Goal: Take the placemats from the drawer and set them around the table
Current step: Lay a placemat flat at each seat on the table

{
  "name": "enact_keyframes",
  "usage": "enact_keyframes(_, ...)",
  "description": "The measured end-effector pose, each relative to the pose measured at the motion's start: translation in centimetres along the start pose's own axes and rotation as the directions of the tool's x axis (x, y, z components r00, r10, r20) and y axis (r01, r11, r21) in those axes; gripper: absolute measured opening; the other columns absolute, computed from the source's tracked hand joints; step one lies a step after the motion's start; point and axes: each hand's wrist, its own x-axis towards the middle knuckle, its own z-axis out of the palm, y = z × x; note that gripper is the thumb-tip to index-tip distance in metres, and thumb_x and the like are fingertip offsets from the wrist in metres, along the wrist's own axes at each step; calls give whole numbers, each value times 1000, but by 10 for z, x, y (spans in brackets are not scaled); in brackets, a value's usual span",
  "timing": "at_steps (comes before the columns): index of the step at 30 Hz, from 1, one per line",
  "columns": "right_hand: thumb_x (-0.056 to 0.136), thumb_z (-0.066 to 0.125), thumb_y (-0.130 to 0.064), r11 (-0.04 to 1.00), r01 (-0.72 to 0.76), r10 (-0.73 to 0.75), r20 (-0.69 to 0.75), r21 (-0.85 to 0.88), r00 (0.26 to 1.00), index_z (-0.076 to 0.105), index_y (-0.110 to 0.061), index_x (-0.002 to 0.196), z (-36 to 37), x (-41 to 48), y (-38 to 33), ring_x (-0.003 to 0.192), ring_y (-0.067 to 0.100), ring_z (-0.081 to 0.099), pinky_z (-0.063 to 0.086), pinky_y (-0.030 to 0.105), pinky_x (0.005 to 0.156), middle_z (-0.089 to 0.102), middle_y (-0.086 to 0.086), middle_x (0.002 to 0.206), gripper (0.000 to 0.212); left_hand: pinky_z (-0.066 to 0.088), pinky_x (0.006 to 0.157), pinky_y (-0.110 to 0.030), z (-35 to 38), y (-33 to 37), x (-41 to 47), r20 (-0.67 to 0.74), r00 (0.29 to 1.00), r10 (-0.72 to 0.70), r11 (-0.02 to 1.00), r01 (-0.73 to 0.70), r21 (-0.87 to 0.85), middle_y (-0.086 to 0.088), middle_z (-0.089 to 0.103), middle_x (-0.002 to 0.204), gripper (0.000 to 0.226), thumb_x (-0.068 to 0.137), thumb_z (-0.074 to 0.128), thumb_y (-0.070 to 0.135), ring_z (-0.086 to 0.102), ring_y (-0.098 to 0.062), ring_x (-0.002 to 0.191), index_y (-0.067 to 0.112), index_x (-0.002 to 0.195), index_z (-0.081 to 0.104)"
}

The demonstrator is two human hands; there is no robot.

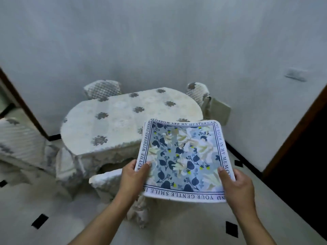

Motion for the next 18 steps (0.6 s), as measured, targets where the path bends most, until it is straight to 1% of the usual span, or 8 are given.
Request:
enact_keyframes(4,88,66,-33,998,51,-56,141,34,988,67,-18,66,63,56,-17,51,18,59,44,33,50,67,-10,59,27,56,54,-41,-21,-10,46,-182,983,-3,1000,8,28,-12,72,74,11,90,65,24,69,-34,64,13,88,68)
enact_keyframes(6,88,67,-33,997,68,-73,188,32,979,68,-19,68,96,86,-21,53,17,62,47,34,52,68,-9,60,25,54,54,-41,-28,-18,79,-238,971,-5,999,13,32,-12,71,71,12,88,66,29,68,-36,63,17,85,68)
enact_keyframes(9,88,66,-35,997,77,-78,202,13,976,70,-20,72,132,132,-26,55,15,64,50,33,52,68,-4,59,22,56,56,-54,-24,-26,135,-258,965,-38,999,39,-1,-18,73,76,12,87,67,35,69,-43,68,24,85,68)
enact_keyframes(10,88,66,-37,997,82,-82,195,4,977,71,-20,73,141,150,-28,56,15,65,51,32,52,69,-2,60,22,56,56,-54,-18,-27,157,-251,967,-39,999,36,-18,-18,73,77,8,89,66,32,69,-42,67,24,85,67)
enact_keyframes(13,88,66,-38,996,84,-76,166,-42,983,69,-21,73,159,203,-31,52,6,62,47,25,47,67,-1,59,23,54,49,-35,7,-19,212,-212,977,-32,999,25,-37,-13,73,81,7,92,62,25,69,-30,63,20,94,66)
enact_keyframes(15,88,65,-39,996,66,-58,145,-53,988,71,-22,77,166,236,-31,54,6,63,48,26,49,68,-2,61,21,55,51,-37,23,-14,244,-185,982,-25,999,18,-35,-16,72,80,11,92,62,25,69,-32,66,14,92,66)
enact_keyframes(17,88,66,-39,997,47,-39,119,-68,992,71,-24,78,171,266,-27,58,13,66,50,30,52,70,-2,63,19,55,53,-41,40,-13,277,-177,984,-14,1000,12,-12,-17,70,76,15,92,63,25,68,-36,68,11,87,65)
enact_keyframes(18,88,66,-38,997,42,-35,110,-69,993,71,-25,79,174,280,-25,59,13,66,51,31,52,70,-2,65,18,52,50,-36,48,-11,291,-174,985,-14,1000,13,-5,-14,68,72,16,91,63,23,65,-34,65,8,85,64)
